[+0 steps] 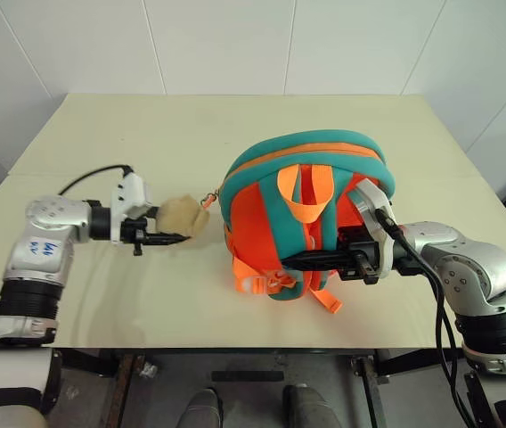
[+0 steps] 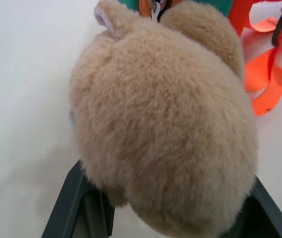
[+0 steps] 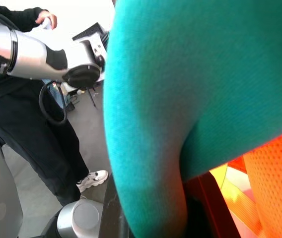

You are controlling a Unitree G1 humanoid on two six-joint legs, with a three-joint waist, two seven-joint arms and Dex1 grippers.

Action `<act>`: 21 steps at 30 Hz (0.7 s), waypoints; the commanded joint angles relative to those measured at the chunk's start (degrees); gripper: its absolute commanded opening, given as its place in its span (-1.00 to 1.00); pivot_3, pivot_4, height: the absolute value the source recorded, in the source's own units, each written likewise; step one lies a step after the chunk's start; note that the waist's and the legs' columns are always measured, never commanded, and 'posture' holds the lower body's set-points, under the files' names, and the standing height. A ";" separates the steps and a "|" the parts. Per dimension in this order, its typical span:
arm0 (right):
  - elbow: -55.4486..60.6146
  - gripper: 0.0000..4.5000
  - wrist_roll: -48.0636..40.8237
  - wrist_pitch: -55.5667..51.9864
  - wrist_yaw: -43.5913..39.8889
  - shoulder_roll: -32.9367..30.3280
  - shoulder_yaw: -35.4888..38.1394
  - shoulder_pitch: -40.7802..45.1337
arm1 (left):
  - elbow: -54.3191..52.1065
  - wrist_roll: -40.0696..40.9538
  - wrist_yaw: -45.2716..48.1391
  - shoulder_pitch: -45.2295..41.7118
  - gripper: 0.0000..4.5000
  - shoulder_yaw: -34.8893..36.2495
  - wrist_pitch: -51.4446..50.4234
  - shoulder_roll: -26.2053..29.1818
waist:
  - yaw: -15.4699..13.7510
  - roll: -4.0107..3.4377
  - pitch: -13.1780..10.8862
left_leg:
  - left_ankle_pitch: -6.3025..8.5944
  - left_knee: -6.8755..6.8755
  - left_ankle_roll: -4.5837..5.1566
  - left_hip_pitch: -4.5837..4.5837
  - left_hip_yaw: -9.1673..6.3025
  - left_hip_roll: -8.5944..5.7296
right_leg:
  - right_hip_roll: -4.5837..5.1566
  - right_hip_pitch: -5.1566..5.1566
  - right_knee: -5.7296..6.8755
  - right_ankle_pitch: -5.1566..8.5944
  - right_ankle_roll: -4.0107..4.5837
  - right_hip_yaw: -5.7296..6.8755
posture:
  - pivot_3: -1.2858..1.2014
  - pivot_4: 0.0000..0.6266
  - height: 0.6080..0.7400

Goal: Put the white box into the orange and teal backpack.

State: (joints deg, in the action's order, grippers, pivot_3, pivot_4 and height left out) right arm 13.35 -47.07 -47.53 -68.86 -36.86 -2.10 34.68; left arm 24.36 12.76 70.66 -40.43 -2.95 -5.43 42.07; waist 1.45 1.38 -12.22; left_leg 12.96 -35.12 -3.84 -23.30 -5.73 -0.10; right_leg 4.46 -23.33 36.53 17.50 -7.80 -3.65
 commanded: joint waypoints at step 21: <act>1.36 -0.15 -2.19 1.21 6.26 -1.14 6.55 -0.66 | -11.37 4.38 0.58 9.88 0.67 4.62 -4.97 0.99 | 0.49 -0.01 -0.01 | 0.01 0.08 0.01 -0.01 0.00 0.04 | 0.00 -0.08 0.03 0.00 0.01 -0.02 | 0.03 -0.52 1.00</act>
State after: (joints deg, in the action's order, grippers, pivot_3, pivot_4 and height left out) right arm 14.15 -48.27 -47.47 -63.59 -37.45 0.74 33.73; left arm 17.62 15.02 71.36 -31.23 -0.78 -8.57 41.98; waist 1.94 1.38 -12.23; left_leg 12.97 -35.03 -3.83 -23.30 -5.74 -0.06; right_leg 4.45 -23.41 36.56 17.51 -7.78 -3.67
